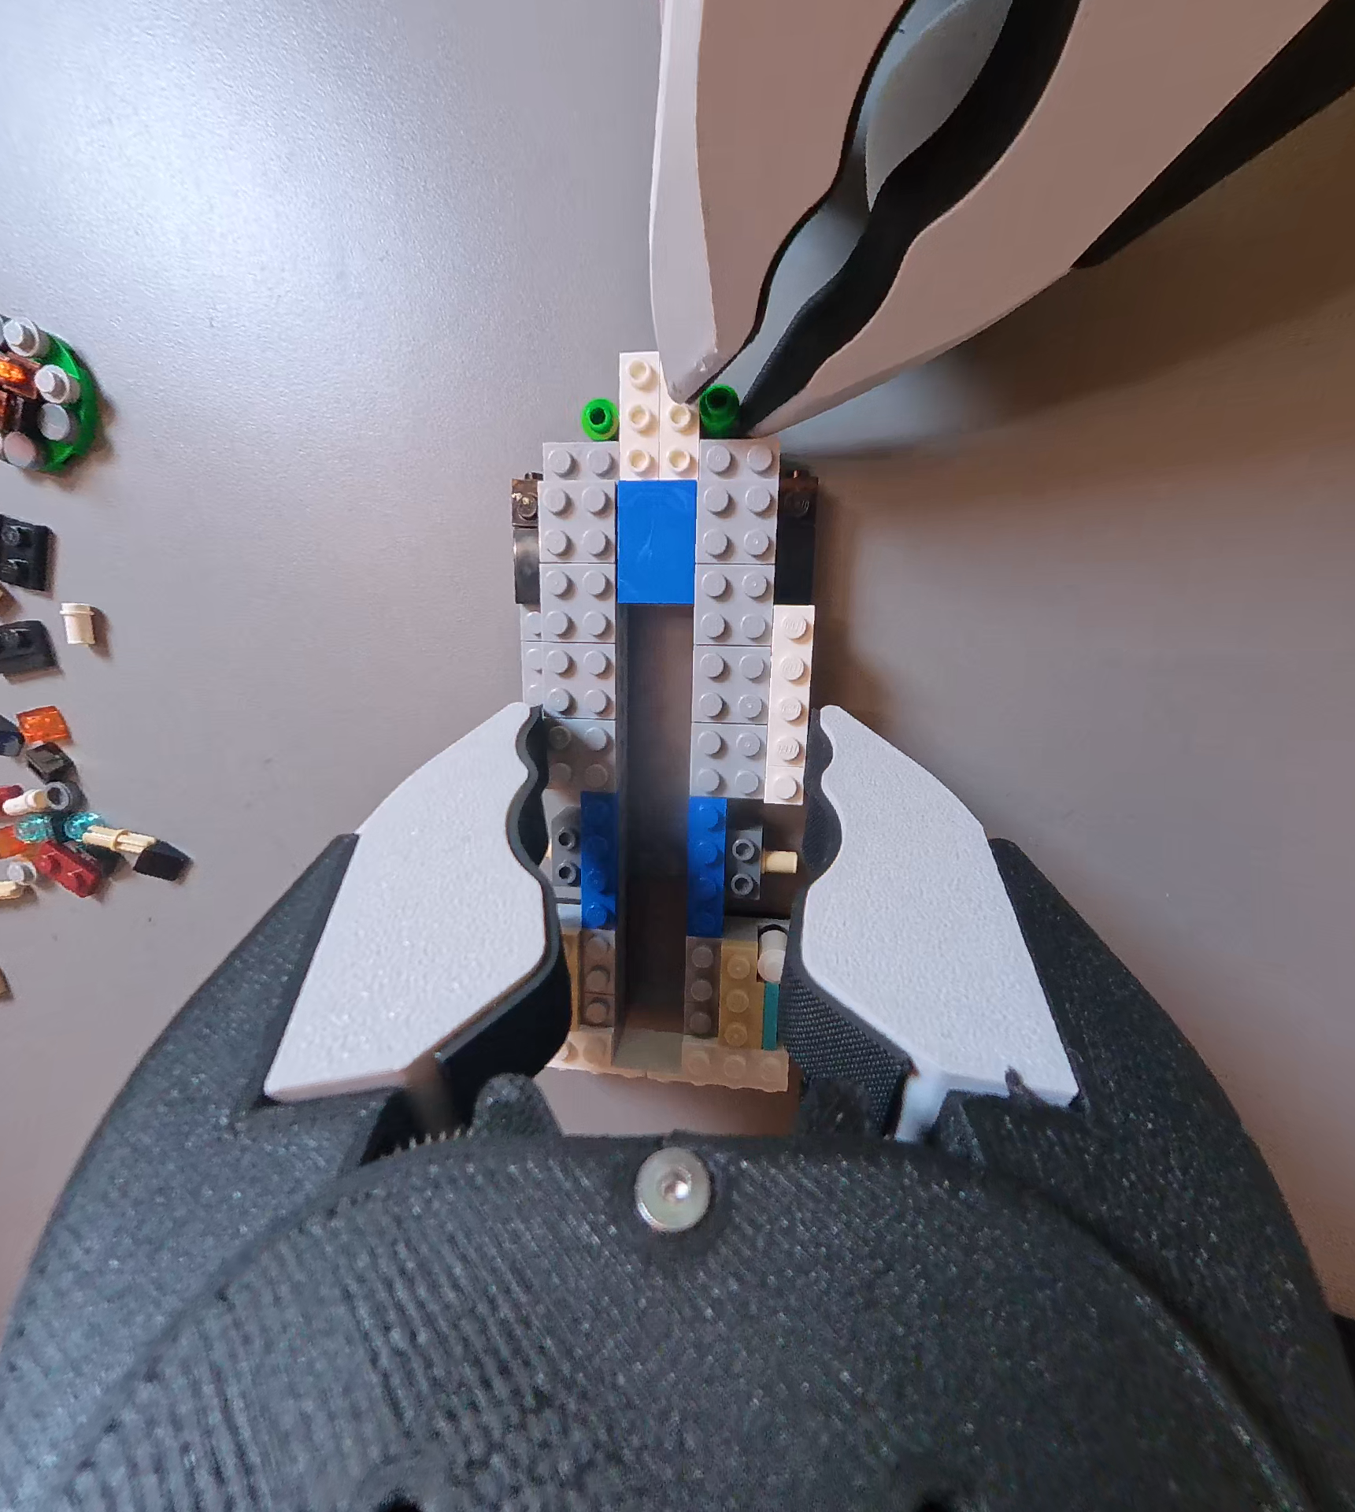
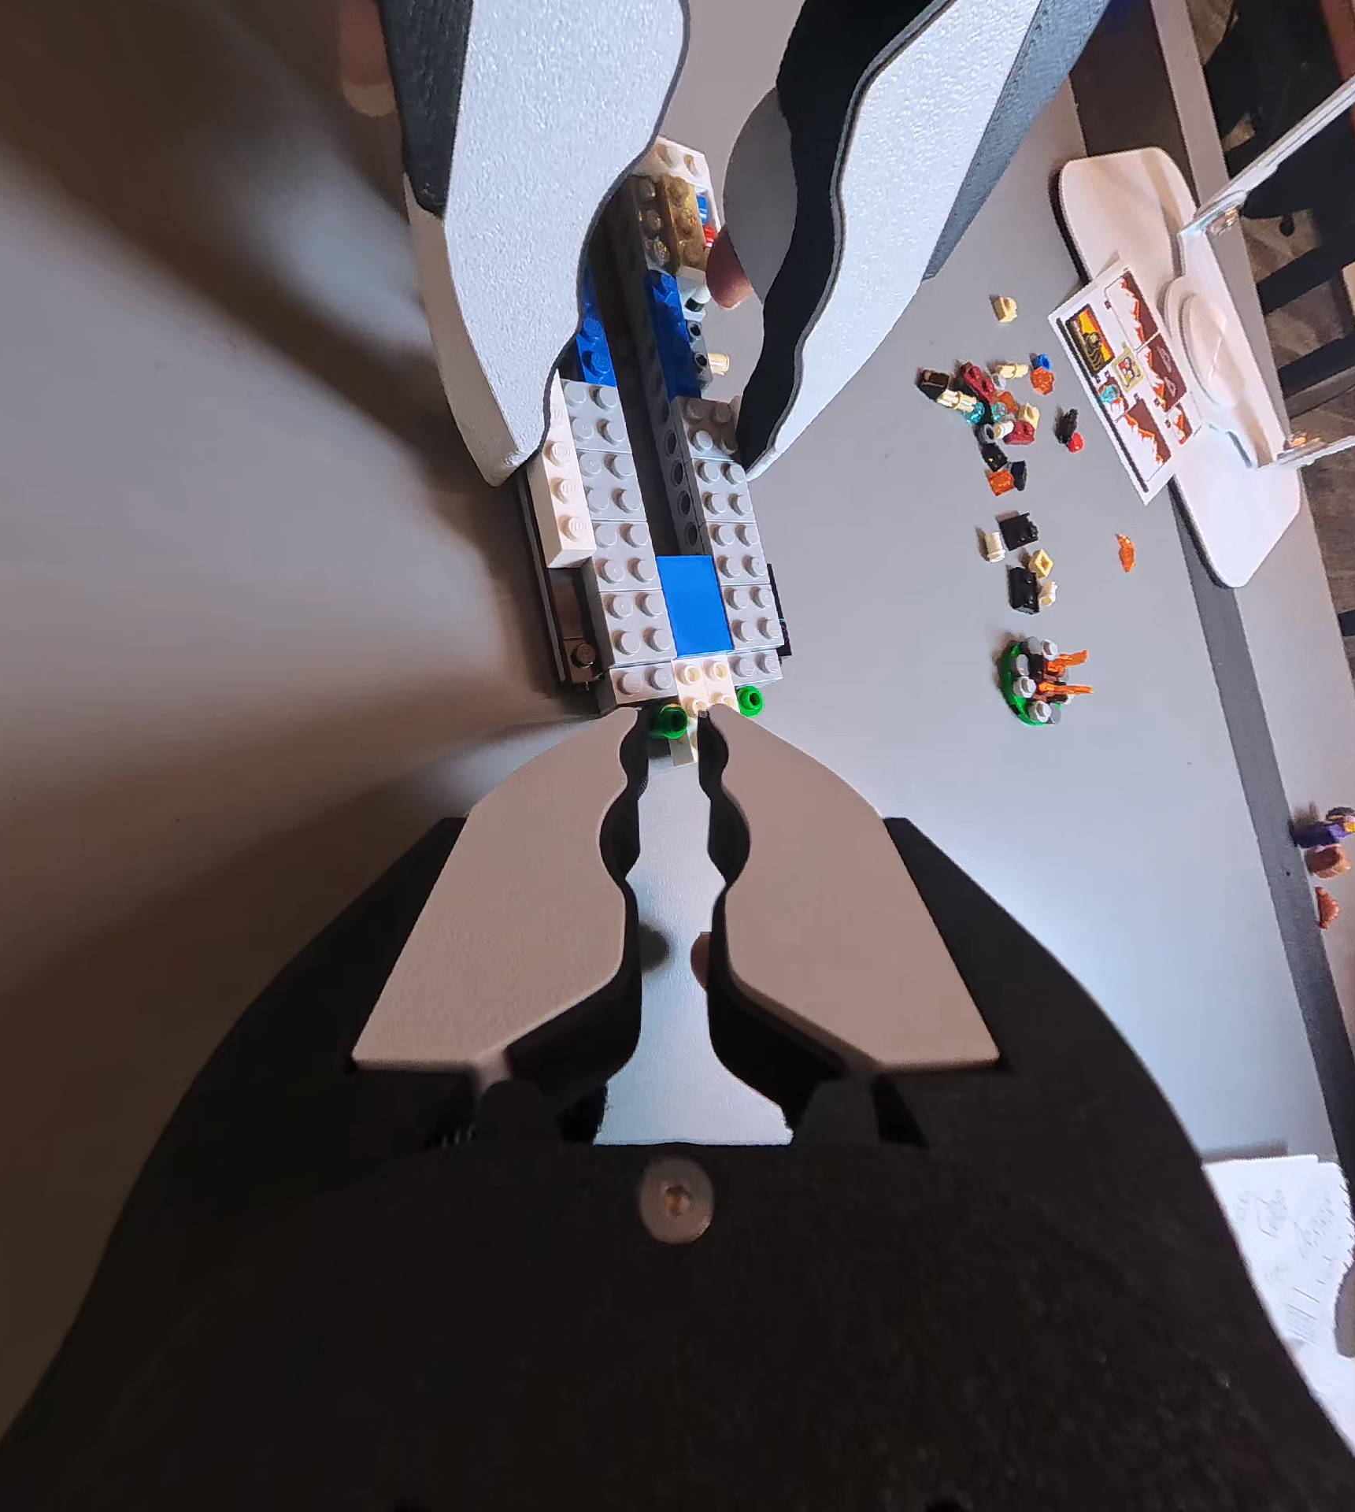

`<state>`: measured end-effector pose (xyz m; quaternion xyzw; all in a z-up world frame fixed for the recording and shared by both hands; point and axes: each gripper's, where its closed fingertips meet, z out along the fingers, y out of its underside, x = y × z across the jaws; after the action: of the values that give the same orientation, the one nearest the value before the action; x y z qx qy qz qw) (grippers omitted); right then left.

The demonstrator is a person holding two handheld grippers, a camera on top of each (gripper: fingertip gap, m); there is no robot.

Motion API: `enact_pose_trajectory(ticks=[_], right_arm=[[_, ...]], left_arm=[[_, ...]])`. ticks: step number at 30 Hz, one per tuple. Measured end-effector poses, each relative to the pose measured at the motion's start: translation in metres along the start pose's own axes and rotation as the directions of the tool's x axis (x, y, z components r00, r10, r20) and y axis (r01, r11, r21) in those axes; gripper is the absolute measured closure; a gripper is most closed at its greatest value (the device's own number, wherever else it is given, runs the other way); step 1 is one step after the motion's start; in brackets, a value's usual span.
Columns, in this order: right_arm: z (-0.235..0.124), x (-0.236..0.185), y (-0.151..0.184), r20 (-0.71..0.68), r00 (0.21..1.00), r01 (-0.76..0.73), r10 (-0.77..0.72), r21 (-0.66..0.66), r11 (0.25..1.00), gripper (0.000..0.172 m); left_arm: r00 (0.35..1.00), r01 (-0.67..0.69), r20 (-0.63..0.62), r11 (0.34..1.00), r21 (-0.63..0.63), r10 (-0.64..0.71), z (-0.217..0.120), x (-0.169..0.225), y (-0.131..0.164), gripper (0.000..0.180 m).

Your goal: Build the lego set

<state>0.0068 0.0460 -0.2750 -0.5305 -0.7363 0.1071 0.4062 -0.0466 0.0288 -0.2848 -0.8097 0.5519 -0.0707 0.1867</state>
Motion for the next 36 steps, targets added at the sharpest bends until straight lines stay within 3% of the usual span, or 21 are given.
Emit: enact_pose_trajectory(ticks=[16, 25, 36], right_arm=[[0.0004, -0.0023, -0.0004, -0.058, 0.992, 0.108, -0.109, -0.02, 0.994, 0.163], [0.0012, -0.0023, 0.0012, -0.003, 0.995, 0.095, -0.096, -0.048, 0.994, 0.163], [0.0014, -0.0007, -0.0004, -0.065, 0.983, 0.167, -0.17, -0.049, 0.985, 0.157]], left_arm=[[1.0, -0.005, 0.007, 1.0, -0.002, 0.005, 0.0004, -0.0001, 0.0003, 0.12], [1.0, -0.012, 0.01, 1.0, -0.003, 0.013, 0.0005, -0.0002, 0.0005, 0.12], [1.0, -0.012, 0.009, 1.0, -0.001, 0.012, 0.0004, 0.0001, 0.0005, 0.12]])
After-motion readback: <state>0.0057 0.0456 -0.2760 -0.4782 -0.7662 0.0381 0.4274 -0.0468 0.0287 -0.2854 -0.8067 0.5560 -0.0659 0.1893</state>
